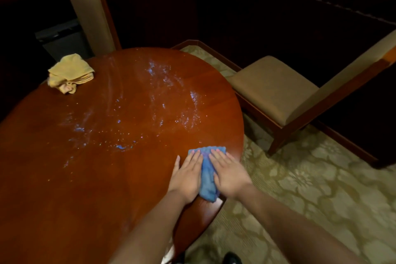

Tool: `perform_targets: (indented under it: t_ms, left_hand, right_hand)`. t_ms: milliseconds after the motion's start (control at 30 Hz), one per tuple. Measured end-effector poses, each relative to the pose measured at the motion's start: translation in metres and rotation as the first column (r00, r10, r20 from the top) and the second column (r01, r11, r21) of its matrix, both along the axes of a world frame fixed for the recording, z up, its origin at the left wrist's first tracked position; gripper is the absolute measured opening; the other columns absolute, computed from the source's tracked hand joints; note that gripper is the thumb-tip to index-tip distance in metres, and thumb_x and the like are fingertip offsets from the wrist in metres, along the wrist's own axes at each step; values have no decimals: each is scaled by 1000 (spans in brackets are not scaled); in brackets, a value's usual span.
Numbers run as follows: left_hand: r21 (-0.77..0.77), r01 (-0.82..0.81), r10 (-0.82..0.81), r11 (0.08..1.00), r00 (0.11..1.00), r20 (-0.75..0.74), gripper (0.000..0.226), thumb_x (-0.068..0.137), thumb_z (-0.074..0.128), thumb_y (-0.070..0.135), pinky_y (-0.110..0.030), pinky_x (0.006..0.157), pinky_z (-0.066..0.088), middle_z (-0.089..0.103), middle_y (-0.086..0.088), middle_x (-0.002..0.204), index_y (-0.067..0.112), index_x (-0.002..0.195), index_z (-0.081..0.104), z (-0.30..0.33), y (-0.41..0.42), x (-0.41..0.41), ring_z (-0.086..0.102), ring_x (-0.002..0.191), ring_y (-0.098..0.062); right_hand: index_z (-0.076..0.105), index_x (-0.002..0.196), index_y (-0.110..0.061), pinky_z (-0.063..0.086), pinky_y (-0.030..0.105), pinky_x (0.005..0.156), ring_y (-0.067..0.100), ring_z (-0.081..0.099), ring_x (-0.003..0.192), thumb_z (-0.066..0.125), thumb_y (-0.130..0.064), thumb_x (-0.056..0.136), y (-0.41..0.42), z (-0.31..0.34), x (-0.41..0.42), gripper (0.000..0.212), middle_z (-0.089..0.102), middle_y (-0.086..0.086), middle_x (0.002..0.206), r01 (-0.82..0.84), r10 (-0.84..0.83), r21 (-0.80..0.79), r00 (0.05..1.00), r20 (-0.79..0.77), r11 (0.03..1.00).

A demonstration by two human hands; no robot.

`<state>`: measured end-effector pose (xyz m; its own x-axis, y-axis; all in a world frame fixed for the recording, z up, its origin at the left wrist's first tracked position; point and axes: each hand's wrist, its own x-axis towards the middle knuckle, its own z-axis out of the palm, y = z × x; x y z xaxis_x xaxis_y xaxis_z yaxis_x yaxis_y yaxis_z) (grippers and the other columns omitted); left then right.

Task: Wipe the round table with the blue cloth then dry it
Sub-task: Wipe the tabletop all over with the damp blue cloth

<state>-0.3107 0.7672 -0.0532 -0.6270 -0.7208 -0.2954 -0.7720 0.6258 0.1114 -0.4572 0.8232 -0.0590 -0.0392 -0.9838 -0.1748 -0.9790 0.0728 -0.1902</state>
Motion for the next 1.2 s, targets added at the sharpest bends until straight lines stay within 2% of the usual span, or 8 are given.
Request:
perform_targets:
  t_ms: [200, 400, 500, 567, 733, 933, 1067, 1200]
  left_hand:
    - [-16, -24, 23, 1000, 998, -51, 55, 99, 13, 37, -37, 118, 0, 26, 4, 155, 19, 150, 25, 2, 4, 6, 17, 144, -12]
    - [-35, 47, -51, 998, 992, -111, 42, 86, 37, 33, -33, 108, 17, 70, 2, 99, 15, 100, 72, -5, 36, 22, 68, 97, -16]
    - [-65, 22, -21, 998, 1000, 16, 58, 90, 24, 34, -39, 114, 3, 63, -6, 125, 8, 122, 64, -4, 29, 5, 58, 119, -20]
    - [-95, -5, 11, 995, 998, 62, 74, 88, -4, 40, -38, 115, -14, 18, -5, 156, 8, 149, 22, -4, 16, -9, 19, 145, -19]
    - [-122, -79, 92, 989, 991, 100, 56, 101, 2, 37, -44, 117, -12, -21, -2, 157, 14, 149, -14, -6, 2, -32, -19, 144, -15]
    - [-51, -147, 153, 988, 976, 158, 56, 102, 3, 37, -49, 116, -10, -25, -2, 156, 14, 148, -18, 2, 54, -35, -25, 142, -16]
    - [-64, -169, 176, 984, 976, 130, 56, 102, 4, 36, -49, 116, -12, -22, -1, 157, 14, 149, -16, 5, 52, -42, -22, 143, -14]
    - [-50, -172, 176, 984, 980, 92, 59, 95, -12, 44, -47, 116, -15, -23, 5, 155, 19, 148, -17, 0, 34, -42, -21, 143, -11]
  right_hand:
    - [9, 153, -9, -8, 26, 114, 16, -4, 147, 29, -36, 100, 5, 9, 23, 63, 1, 5, 160, 114, -126, 78, 976, 179, 990]
    - [54, 130, -2, 10, 33, 112, 20, 25, 139, 24, -40, 97, 60, -16, 47, 58, 50, 9, 139, 96, -118, 122, 975, 191, 988]
    - [57, 130, -5, 11, 32, 111, 21, 38, 135, 35, -40, 89, 45, -21, 35, 59, 53, 9, 137, 84, -94, 64, 981, 167, 994]
    - [58, 129, -5, 16, 33, 110, 23, 49, 129, 34, -41, 87, 23, -21, 16, 61, 54, 10, 137, 120, -122, 22, 984, 130, 993]
    - [9, 151, -7, -8, 33, 118, 19, 0, 147, -7, -53, 80, 0, -13, -12, 86, -5, 4, 155, 5, -8, 38, 997, 76, 999]
    - [53, 127, 0, 30, 36, 111, 27, 54, 123, 2, -42, 100, 41, -18, -10, 72, 56, 16, 133, 18, -21, 32, 994, 105, 999]
    - [-12, 141, -9, 4, 38, 120, 21, -7, 145, -41, -55, 66, 31, -3, -26, 93, -15, 8, 152, -139, 138, 127, 990, 12, 982]
    - [46, 133, -3, 34, 34, 110, 21, 52, 126, 6, -44, 99, 8, -13, -39, 66, 52, 12, 137, -180, 174, 77, 981, 87, 981]
